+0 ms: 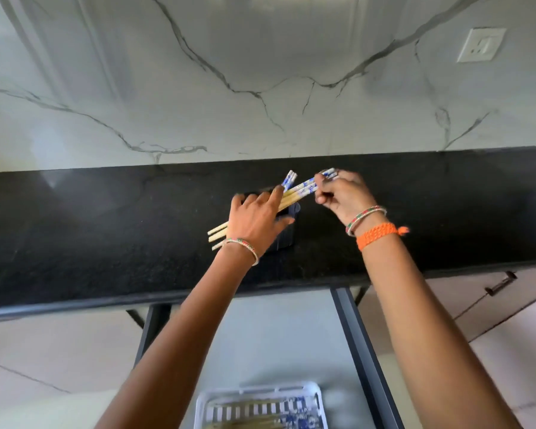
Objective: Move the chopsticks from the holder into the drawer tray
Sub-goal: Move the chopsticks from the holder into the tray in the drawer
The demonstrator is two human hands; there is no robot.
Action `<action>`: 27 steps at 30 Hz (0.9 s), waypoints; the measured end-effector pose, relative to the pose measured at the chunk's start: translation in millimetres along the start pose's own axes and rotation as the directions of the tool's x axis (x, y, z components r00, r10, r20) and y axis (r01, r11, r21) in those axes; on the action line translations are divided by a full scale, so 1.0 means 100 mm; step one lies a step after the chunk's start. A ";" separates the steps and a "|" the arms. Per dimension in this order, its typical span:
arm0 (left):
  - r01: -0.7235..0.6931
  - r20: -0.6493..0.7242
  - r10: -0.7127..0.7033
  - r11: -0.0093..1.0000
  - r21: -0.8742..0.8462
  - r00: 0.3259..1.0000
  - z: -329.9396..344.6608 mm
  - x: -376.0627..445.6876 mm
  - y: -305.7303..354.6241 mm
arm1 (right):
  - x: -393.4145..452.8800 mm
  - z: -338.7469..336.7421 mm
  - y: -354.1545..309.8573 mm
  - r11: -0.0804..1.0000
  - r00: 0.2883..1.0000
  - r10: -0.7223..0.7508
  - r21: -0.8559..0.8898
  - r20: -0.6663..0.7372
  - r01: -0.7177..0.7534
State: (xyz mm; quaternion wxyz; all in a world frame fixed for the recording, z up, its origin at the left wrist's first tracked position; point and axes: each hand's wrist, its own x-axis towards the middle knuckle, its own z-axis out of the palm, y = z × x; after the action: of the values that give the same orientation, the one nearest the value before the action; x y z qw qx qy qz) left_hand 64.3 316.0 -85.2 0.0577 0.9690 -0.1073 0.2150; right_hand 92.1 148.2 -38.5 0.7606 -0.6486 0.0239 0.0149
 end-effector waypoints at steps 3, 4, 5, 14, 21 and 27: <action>0.085 0.124 -0.081 0.996 -0.028 0.989 0.13 -0.42 -0.02 | -0.41 0.09 0.42 0.991 0.991 0.133 -0.005 0.007 -0.133; 0.065 0.154 -0.063 0.998 -0.008 0.986 0.21 -0.60 -0.03 | -0.54 0.10 0.57 0.981 0.984 0.177 -0.081 0.009 -0.176; 0.036 0.193 -0.036 0.999 0.002 0.980 0.29 -0.81 -0.03 | -0.66 0.08 0.72 0.949 0.983 0.186 -0.259 0.009 -0.177; -0.027 0.687 0.166 0.978 -0.209 0.708 1.03 -2.20 0.14 | -1.91 -0.09 2.25 0.078 0.840 0.284 -0.884 0.463 0.461; 0.137 0.510 0.010 0.959 -0.249 0.860 1.28 -2.68 -0.24 | -1.77 -0.32 2.72 0.166 0.707 0.529 -0.875 0.469 0.456; 0.724 0.561 -0.526 0.658 -0.207 0.639 1.40 -2.98 -0.36 | -1.84 -0.30 3.09 0.012 0.645 0.568 -0.788 0.512 0.615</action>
State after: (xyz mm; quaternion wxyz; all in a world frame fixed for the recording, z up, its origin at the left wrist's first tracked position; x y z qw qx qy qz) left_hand -134.6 383.0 -341.7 0.3073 0.9289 0.1907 -0.0797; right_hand -108.3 168.6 -338.0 -0.0090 -0.9005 -0.3303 0.2828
